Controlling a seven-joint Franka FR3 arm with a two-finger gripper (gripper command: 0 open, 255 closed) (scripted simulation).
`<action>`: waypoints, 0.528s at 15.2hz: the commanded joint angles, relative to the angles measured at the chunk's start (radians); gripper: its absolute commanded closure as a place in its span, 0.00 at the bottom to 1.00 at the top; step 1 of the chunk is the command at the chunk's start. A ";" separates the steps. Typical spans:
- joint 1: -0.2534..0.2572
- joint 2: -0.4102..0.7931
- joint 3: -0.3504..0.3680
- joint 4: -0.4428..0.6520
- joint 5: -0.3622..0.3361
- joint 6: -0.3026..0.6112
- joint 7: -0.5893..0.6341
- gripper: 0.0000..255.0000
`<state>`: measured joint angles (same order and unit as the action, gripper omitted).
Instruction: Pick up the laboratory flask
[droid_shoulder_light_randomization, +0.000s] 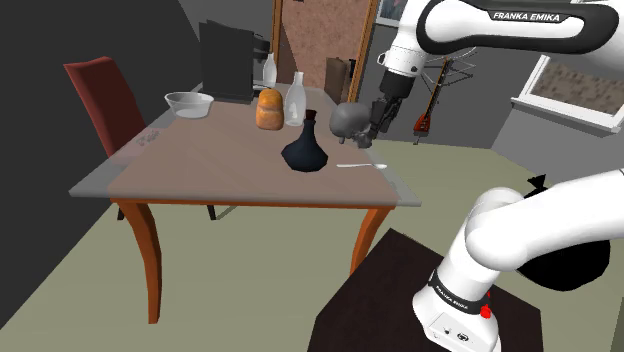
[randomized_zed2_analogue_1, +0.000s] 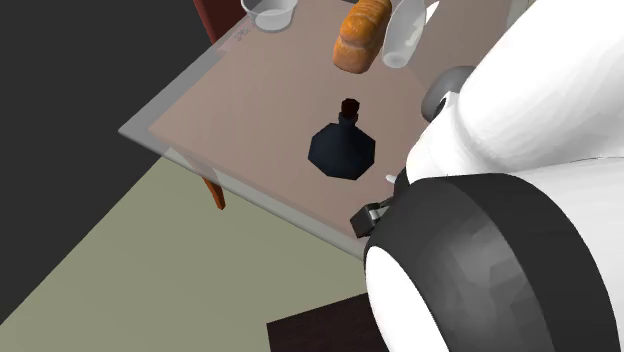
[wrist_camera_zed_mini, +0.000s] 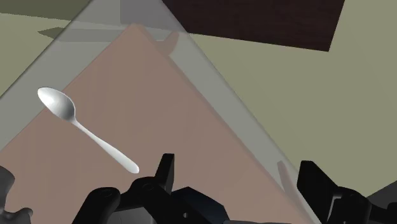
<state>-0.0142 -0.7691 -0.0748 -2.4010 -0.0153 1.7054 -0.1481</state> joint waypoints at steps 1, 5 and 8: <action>0.000 0.000 0.000 0.000 0.000 0.000 0.000 0.00; 0.007 0.183 -0.004 0.130 0.006 0.037 0.005 0.00; 0.011 0.316 -0.008 0.240 0.012 0.047 0.007 0.00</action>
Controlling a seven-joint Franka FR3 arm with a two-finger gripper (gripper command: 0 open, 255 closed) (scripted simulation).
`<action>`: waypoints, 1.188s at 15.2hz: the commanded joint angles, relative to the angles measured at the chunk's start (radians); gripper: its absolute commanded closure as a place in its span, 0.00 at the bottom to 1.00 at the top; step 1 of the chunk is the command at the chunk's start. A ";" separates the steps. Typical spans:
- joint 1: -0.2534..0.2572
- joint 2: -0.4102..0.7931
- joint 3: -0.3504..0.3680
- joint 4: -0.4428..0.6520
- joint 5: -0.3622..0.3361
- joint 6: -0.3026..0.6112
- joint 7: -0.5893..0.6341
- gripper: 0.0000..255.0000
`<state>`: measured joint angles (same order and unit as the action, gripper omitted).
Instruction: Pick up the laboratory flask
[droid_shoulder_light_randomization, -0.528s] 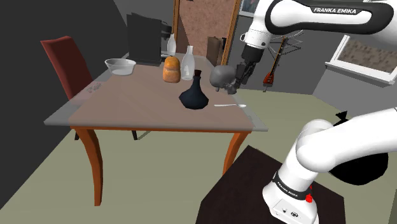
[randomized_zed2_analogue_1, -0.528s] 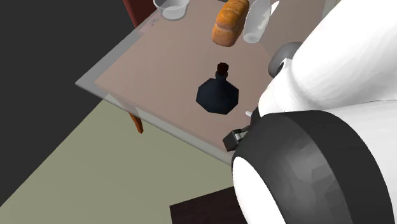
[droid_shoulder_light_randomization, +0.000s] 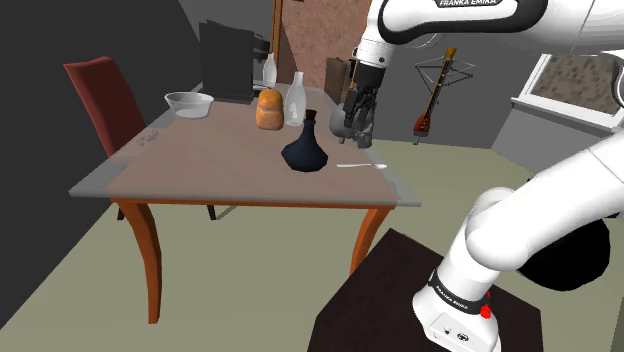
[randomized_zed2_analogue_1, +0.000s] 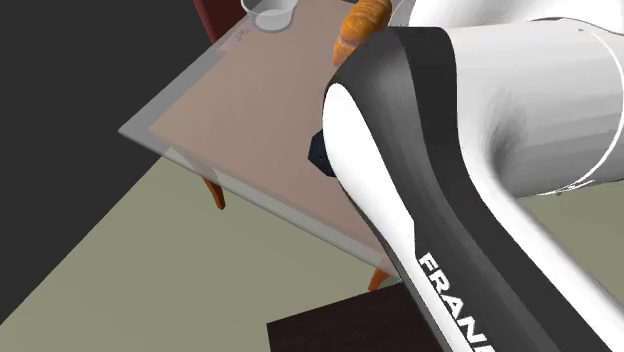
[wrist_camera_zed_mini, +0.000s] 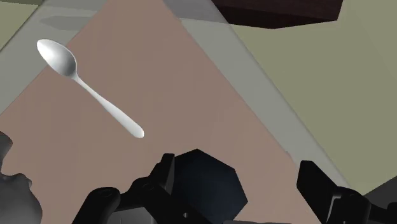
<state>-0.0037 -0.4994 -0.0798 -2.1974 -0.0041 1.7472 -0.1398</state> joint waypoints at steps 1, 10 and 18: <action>0.002 0.091 -0.005 0.075 0.004 0.006 -0.001 0.00; 0.003 0.491 -0.019 0.497 0.032 -0.054 -0.002 0.00; 0.001 0.564 -0.021 0.506 0.039 0.002 -0.004 0.00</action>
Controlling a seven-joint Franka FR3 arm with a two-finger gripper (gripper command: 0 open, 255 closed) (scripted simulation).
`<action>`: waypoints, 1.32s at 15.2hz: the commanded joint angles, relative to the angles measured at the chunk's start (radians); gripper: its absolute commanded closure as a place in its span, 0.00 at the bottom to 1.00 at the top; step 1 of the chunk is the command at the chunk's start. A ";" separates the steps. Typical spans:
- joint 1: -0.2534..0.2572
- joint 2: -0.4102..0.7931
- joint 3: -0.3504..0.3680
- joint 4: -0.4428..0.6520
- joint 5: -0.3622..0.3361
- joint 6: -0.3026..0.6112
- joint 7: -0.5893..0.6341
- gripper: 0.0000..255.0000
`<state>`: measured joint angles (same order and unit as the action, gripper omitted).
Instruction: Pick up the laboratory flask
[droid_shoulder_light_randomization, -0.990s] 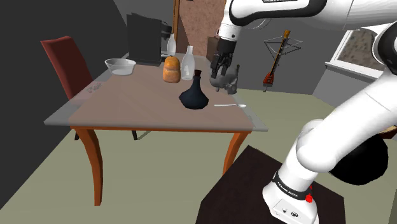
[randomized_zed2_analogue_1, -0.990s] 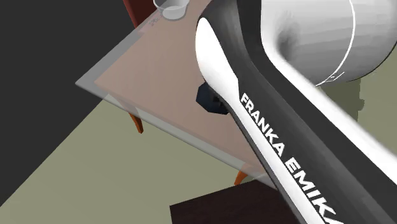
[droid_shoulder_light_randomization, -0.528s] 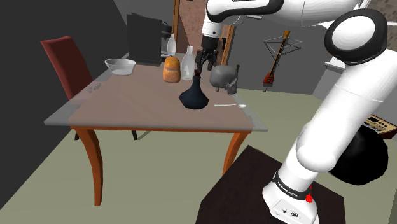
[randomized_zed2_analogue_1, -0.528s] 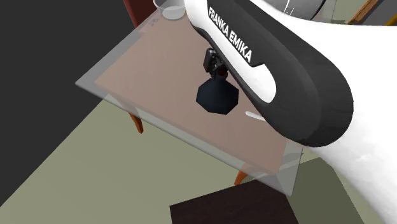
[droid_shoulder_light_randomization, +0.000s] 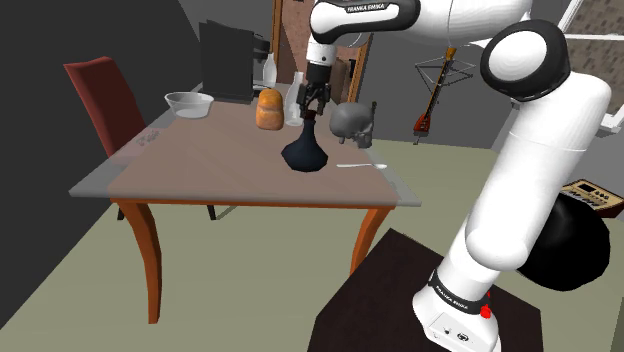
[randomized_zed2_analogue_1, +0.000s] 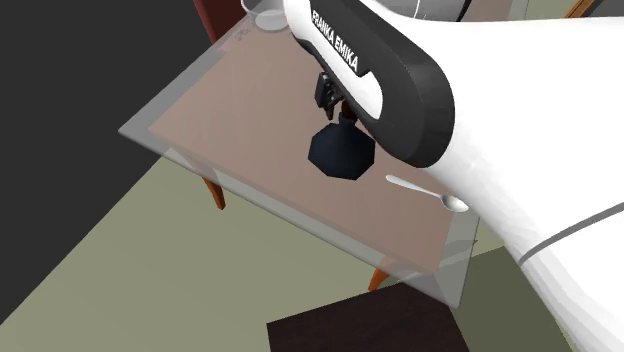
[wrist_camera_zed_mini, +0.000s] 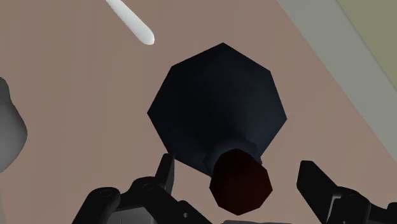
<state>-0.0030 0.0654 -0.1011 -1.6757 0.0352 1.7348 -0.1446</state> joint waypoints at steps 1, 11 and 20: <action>0.001 -0.001 0.000 -0.029 0.000 0.028 0.000 0.00; 0.001 -0.005 0.001 -0.041 0.000 0.037 0.001 1.00; 0.000 0.005 0.000 0.065 0.000 -0.060 0.002 1.00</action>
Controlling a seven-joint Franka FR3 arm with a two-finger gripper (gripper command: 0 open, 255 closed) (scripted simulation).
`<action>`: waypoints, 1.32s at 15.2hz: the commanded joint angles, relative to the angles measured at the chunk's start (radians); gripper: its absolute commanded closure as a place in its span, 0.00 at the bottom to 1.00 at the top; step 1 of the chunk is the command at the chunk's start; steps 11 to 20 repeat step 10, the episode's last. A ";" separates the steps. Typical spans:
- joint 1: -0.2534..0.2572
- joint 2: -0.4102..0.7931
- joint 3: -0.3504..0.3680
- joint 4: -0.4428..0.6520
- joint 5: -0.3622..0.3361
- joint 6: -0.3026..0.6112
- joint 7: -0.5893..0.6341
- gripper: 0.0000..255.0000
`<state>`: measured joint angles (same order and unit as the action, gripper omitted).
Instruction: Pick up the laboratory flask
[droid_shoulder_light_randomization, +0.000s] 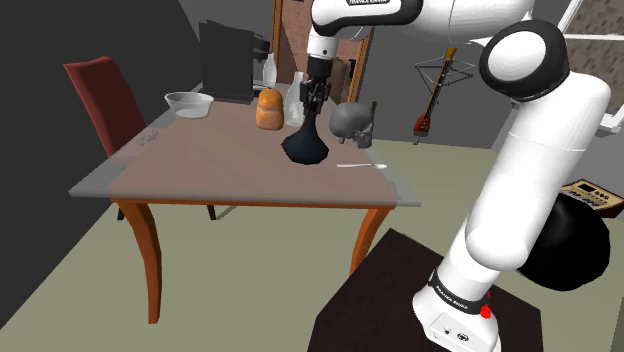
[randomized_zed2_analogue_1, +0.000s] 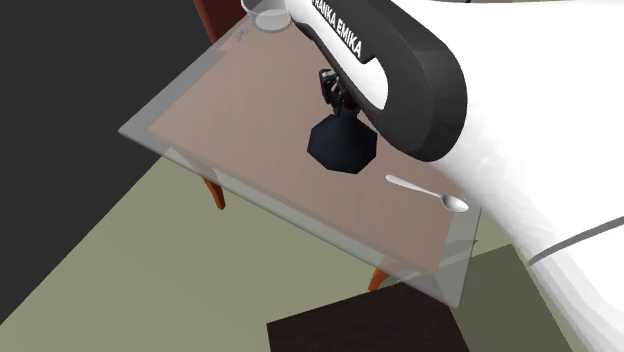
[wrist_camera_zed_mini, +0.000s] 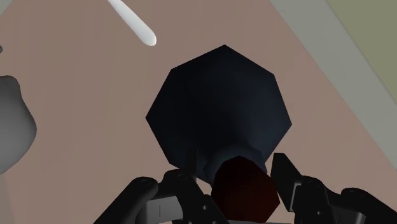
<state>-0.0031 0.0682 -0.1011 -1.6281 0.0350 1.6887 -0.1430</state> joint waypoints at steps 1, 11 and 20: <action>0.000 0.004 0.000 0.034 0.000 -0.028 0.000 1.00; -0.002 0.026 -0.001 0.159 0.003 -0.131 0.002 1.00; -0.002 0.026 -0.001 0.159 0.003 -0.131 0.002 1.00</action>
